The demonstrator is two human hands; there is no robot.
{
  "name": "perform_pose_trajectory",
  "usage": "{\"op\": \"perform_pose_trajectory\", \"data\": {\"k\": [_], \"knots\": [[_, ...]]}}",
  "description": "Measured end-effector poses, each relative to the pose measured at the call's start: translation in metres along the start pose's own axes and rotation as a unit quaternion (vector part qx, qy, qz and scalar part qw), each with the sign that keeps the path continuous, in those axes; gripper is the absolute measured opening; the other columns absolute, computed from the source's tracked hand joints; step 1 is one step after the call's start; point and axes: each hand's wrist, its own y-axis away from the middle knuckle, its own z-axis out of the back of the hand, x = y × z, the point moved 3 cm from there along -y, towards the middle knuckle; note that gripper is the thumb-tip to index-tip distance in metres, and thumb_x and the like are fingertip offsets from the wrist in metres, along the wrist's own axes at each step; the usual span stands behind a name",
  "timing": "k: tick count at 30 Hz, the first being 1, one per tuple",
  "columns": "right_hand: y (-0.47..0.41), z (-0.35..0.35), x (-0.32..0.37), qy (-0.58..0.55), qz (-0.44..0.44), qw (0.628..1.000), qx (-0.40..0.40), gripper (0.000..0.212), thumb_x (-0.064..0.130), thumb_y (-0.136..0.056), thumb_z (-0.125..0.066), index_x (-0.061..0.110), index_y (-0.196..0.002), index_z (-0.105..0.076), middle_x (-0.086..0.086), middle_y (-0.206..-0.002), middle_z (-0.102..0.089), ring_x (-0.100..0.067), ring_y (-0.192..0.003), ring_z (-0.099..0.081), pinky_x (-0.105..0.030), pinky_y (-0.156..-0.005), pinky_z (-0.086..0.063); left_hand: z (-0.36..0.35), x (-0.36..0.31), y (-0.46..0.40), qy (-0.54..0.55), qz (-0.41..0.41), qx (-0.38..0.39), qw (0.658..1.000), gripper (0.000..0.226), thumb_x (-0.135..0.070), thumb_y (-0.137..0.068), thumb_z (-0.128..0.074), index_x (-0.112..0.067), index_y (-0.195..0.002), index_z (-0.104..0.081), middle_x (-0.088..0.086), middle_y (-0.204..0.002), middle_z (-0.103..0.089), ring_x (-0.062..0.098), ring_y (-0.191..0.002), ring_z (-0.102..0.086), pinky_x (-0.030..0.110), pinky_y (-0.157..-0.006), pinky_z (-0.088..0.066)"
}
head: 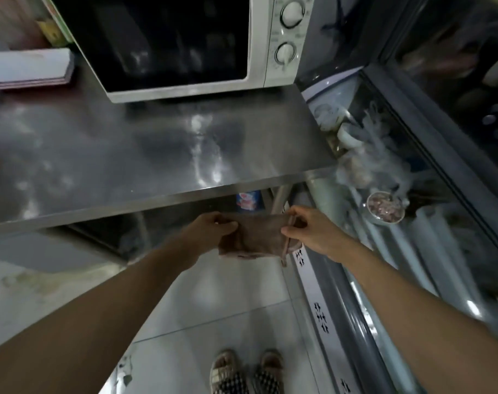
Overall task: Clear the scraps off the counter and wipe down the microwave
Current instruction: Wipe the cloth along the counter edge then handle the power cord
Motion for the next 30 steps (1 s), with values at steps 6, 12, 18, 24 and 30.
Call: {"op": "perform_pose_trajectory", "data": {"k": [6,12,18,24,30], "knots": [[-0.04,-0.033,-0.072,-0.16,-0.081,0.983,0.022,0.029,0.008,-0.086,-0.064,0.023,-0.105,-0.047,-0.01,-0.094,-0.059,-0.012,-0.063,-0.068,-0.022,-0.048,-0.052,-0.023,0.063,-0.041,0.011,0.094,-0.01,0.995,0.041,-0.014,-0.087,-0.062,-0.014,-0.127,-0.05,0.006,-0.121,-0.057,0.028,-0.108,-0.057,0.04,-0.082,-0.053],[-0.098,-0.068,-0.146,-0.074,-0.063,0.995,-0.013,0.055,-0.001,-0.072,-0.074,0.026,-0.109,-0.045,-0.006,-0.111,-0.056,-0.024,-0.097,-0.06,-0.038,-0.069,-0.059,-0.045,0.135,-0.112,-0.003,0.125,-0.08,0.989,0.059,0.01,-0.077,-0.063,-0.009,-0.13,-0.045,0.017,-0.112,-0.057,0.033,-0.096,-0.058,0.042,-0.08,-0.052],[-0.152,-0.114,-0.215,0.017,0.002,0.995,-0.098,0.045,0.01,-0.077,-0.074,0.021,-0.113,-0.05,0.0,-0.109,-0.062,-0.015,-0.095,-0.059,-0.002,-0.063,-0.042,-0.062,0.214,-0.188,-0.03,0.097,-0.161,0.982,0.044,0.003,-0.077,-0.067,-0.013,-0.115,-0.052,0.006,-0.092,-0.059,0.028,-0.089,-0.061,0.039,-0.076,-0.057],[-0.217,-0.165,-0.275,0.057,0.018,0.99,-0.129,0.044,0.004,-0.078,-0.065,0.012,-0.119,-0.053,-0.011,-0.113,-0.058,-0.02,-0.092,-0.055,-0.015,-0.065,-0.043,-0.064,0.278,-0.273,-0.083,0.053,-0.196,0.976,0.039,0.001,-0.076,-0.067,-0.01,-0.111,-0.054,0.014,-0.107,-0.061,0.032,-0.097,-0.062,0.042,-0.078,-0.057],[-0.287,-0.197,-0.322,0.068,0.063,0.984,-0.155,0.042,0.011,-0.084,-0.062,0.013,-0.125,-0.049,0.0,-0.089,-0.051,-0.001,-0.062,-0.039,0.007,-0.05,-0.031,-0.063,0.325,-0.361,-0.104,0.01,-0.223,0.969,0.031,-0.019,-0.084,-0.062,-0.013,-0.115,-0.059,0.014,-0.11,-0.064,0.029,-0.098,-0.063,0.035,-0.078,-0.056]]}}
